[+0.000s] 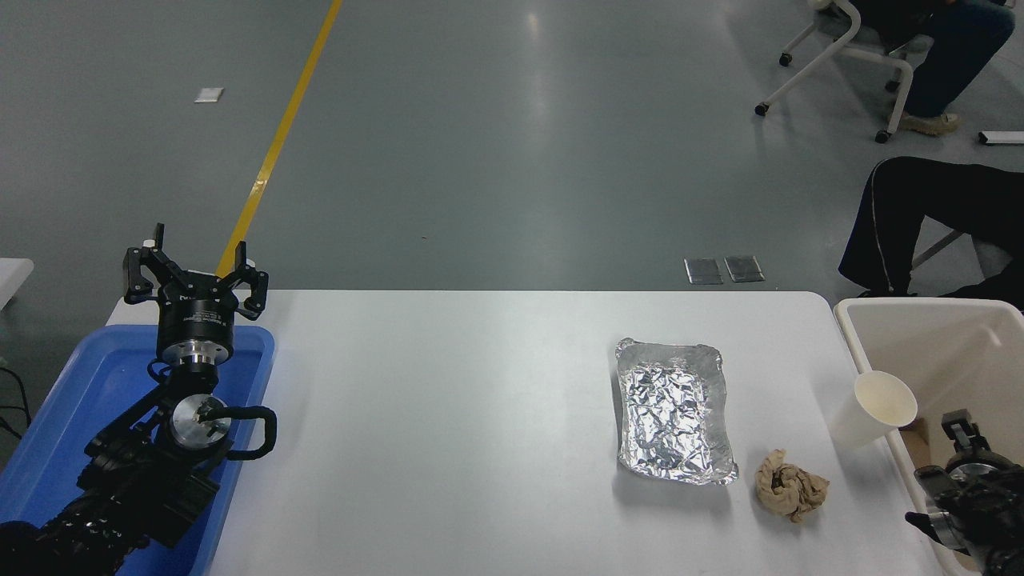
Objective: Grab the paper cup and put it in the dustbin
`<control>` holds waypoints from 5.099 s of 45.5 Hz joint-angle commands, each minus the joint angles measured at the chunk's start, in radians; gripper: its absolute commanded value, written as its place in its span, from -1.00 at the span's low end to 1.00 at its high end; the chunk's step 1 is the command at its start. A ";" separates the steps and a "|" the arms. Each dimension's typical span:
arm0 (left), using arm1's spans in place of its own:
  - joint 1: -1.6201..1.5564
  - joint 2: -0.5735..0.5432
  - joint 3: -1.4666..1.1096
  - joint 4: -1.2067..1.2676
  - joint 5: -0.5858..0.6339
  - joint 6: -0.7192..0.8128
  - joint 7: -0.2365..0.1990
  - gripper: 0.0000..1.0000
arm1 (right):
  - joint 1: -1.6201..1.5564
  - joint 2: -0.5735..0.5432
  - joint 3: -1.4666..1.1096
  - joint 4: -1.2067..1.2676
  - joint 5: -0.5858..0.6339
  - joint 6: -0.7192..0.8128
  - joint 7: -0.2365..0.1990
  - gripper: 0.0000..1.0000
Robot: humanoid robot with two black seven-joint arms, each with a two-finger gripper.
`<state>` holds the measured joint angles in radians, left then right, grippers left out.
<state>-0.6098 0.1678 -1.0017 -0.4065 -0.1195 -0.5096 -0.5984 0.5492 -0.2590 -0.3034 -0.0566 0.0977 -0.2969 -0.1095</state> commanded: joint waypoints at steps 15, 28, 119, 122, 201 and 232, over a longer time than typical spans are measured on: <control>0.001 0.001 0.000 0.000 0.000 0.000 -0.001 0.98 | 0.112 -0.222 -0.115 0.084 -0.010 0.036 0.013 0.96; 0.002 0.001 0.000 0.000 -0.002 0.000 0.000 0.98 | 0.296 -0.276 -0.310 0.276 -0.010 0.065 0.037 0.96; 0.001 0.001 0.002 -0.003 0.004 -0.010 0.005 0.98 | 2.076 -0.476 -0.997 1.758 -0.368 1.041 0.030 0.97; 0.001 0.001 0.000 -0.003 0.004 -0.010 0.005 0.98 | 2.039 -0.480 -0.997 1.747 -0.391 1.000 0.028 0.96; 0.001 0.001 0.002 -0.002 0.004 -0.009 0.005 0.98 | 0.534 -0.335 -0.479 0.692 -0.452 0.593 0.036 0.79; 0.001 0.001 0.002 -0.002 0.003 -0.009 0.005 0.98 | 0.434 -0.272 -0.378 0.586 -0.450 0.565 0.034 -1.00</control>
<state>-0.6090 0.1687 -1.0009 -0.4080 -0.1156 -0.5185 -0.5937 0.9982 -0.5366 -0.7050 0.5400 -0.3532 0.2818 -0.0749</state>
